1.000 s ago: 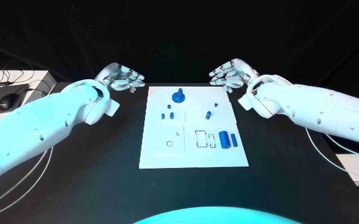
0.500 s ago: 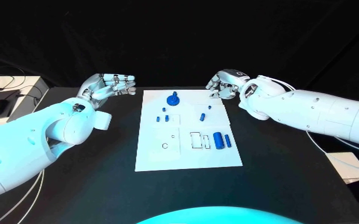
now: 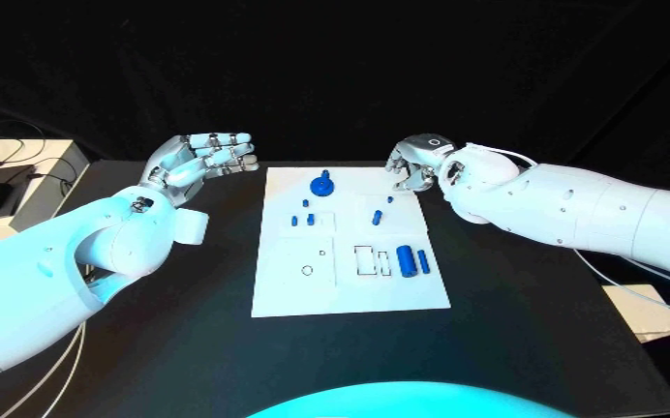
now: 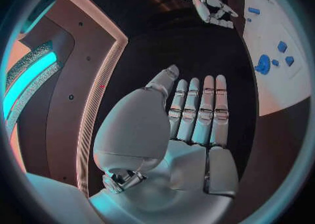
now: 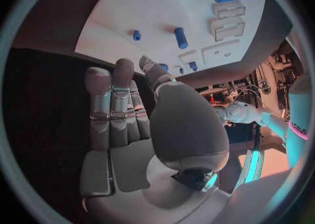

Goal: Assemble the parts on the task board

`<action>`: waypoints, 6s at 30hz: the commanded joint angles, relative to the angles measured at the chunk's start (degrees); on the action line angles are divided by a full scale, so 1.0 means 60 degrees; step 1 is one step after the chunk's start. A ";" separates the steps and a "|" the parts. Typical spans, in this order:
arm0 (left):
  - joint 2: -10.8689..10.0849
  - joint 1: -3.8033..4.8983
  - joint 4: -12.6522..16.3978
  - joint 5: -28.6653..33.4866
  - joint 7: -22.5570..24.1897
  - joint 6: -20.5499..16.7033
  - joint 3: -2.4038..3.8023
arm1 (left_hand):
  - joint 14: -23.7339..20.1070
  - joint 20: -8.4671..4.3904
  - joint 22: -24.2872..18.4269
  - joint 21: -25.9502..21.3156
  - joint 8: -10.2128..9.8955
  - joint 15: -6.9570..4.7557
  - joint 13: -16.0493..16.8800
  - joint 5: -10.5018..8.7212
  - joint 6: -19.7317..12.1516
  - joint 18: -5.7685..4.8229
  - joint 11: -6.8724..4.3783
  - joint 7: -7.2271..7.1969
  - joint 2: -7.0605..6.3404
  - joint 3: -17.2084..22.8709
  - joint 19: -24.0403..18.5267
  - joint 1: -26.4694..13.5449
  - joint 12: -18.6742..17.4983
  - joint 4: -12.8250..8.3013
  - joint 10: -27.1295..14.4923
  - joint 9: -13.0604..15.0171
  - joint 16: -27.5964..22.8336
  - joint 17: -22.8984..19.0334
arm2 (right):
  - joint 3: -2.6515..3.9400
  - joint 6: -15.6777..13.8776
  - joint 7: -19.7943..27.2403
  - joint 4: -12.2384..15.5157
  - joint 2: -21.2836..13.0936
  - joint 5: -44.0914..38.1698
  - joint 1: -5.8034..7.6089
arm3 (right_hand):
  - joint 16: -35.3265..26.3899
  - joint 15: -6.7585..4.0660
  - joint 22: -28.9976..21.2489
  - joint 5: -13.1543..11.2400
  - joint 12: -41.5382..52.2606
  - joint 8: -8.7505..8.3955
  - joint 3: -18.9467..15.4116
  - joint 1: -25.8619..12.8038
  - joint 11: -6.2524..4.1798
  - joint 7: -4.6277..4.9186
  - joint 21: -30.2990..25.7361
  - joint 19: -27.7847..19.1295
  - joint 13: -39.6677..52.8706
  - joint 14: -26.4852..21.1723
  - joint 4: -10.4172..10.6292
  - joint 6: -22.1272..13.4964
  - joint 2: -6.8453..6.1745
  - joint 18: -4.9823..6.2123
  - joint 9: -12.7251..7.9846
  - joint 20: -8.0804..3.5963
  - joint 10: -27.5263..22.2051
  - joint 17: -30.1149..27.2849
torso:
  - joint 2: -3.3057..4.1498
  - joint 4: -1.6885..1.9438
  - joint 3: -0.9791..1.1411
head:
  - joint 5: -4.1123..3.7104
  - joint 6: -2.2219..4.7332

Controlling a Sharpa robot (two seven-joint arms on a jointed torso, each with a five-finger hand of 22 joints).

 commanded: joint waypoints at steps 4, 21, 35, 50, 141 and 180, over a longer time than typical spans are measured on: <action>-0.0007 -0.0018 0.0079 0.0064 0.0235 0.0069 0.0016 | -0.0111 -0.0013 -0.0833 0.0023 -0.0011 0.0004 -0.0003 0.0028 -0.0076 -0.0053 -0.0001 0.0162 -0.0010 -0.0162 0.0232 0.0107 -0.0018 0.0003 -0.0077 -0.0010 0.0037 -0.0033 | -0.0018 0.0755 -0.0216 -0.0250 0.0195 -0.0302 -0.0117 | 0.0055 0.0022 0.0031 0.0011 -0.0035 -0.0030 -0.0042 0.0087 -0.0010 0.0034 0.0096 0.0471 -0.0008 0.0119 0.0133 -0.0034 -0.0103 0.0172 -0.0004 0.0052 -0.0008 0.0014 | -0.0011 0.0023 -0.0037 | -0.0014 -0.0032; -0.0021 -0.0019 0.0134 -0.0048 0.0204 -0.0062 0.0017 | -0.0062 -0.0089 -0.2174 0.0079 -0.0005 -0.0019 -0.0003 0.0031 -0.0008 -0.0130 -0.0025 0.0160 -0.0004 -0.0092 0.0555 0.0111 -0.0014 -0.0012 -0.0012 -0.0009 0.0049 -0.0032 | -0.0046 0.0649 -0.0150 -0.0761 0.0625 -0.0217 -0.0395 | 0.0195 0.0020 0.0136 0.0267 -0.0047 -0.0030 0.0269 0.0060 0.0008 0.0118 0.0423 0.0488 -0.0013 0.0111 0.0157 0.0060 -0.0023 0.0151 -0.0007 0.0044 0.0051 0.0073 | 0.0040 0.0085 -0.0056 | -0.0003 -0.0063; -0.0060 -0.0018 0.0135 -0.0051 0.0100 -0.0083 0.0017 | -0.0038 -0.0111 -0.2268 0.0094 -0.0002 -0.0032 -0.0004 0.0035 0.0008 -0.0142 -0.0036 0.0173 0.0002 -0.0063 0.0593 0.0121 -0.0015 -0.0001 0.0025 -0.0007 0.0058 -0.0028 | -0.0047 0.0794 0.0000 -0.1062 0.0869 -0.0064 -0.0508 | 0.0320 0.0002 0.0188 0.0068 -0.0059 -0.0033 0.1238 -0.0107 -0.0017 0.0088 0.0645 0.0494 -0.0021 0.0092 -0.0020 0.0170 0.0084 0.0118 -0.0006 0.0028 0.0108 0.0067 | 0.0074 0.0092 -0.0063 | -0.0015 -0.0119; -0.0085 -0.0018 0.0111 -0.0052 0.0050 -0.0117 0.0017 | -0.0030 -0.0126 -0.2307 0.0101 -0.0002 -0.0034 -0.0005 0.0031 0.0022 -0.0154 -0.0036 0.0174 -0.0007 -0.0015 0.0607 0.0132 -0.0016 -0.0007 0.0032 -0.0007 0.0057 -0.0030 | -0.0047 0.0956 0.0015 -0.1156 0.0853 -0.0068 -0.0537 | 0.0416 -0.0011 0.0302 0.0115 -0.0059 -0.0026 0.1676 -0.0286 -0.0037 0.0063 0.0853 0.0499 -0.0019 0.0077 -0.0116 0.0291 0.0035 0.0085 -0.0001 0.0010 0.0193 0.0065 | 0.0063 0.0084 -0.0066 | -0.0043 -0.0150; 0.0008 -0.0021 -0.0044 -0.0091 -0.0140 -0.0237 0.0014 | -0.0058 -0.0137 -0.2491 0.0117 -0.0002 -0.0024 -0.0005 0.0027 -0.0001 -0.0175 -0.0022 0.0192 -0.0065 0.0098 0.0631 0.0132 -0.0015 -0.0068 -0.0002 -0.0007 0.0051 -0.0040 | -0.0100 -0.0142 -0.0469 0.2976 0.0780 -0.0879 -0.0994 | 0.1161 -0.0208 0.1588 0.0255 -0.0087 -0.0001 0.2241 -0.0404 -0.0367 -0.0272 0.2784 0.0586 -0.0016 0.0052 -0.0829 0.1356 0.1147 -0.0285 0.0148 -0.0191 0.1156 -0.0650 | 0.0097 0.0110 -0.0076 | 0.0916 -0.0278; -0.0067 -0.0021 -0.0023 -0.0086 -0.0213 -0.0166 0.0014 | -0.0061 -0.0130 -0.2565 0.0123 -0.0001 -0.0021 -0.0004 0.0028 -0.0012 -0.0168 -0.0017 0.0210 -0.0069 0.0057 0.0645 0.0127 -0.0015 -0.0041 -0.0005 -0.0007 0.0051 -0.0040 | -0.0170 0.0328 -0.0803 0.2704 0.1105 -0.1946 -0.1338 | 0.1250 -0.0212 0.1650 0.0209 -0.0087 -0.0002 0.2283 -0.0391 -0.0370 -0.0270 0.2869 0.0590 -0.0016 0.0041 -0.0853 0.1373 0.1127 -0.0298 0.0137 -0.0194 0.1167 -0.0733 | 0.0097 0.0093 -0.0076 | 0.0955 -0.0524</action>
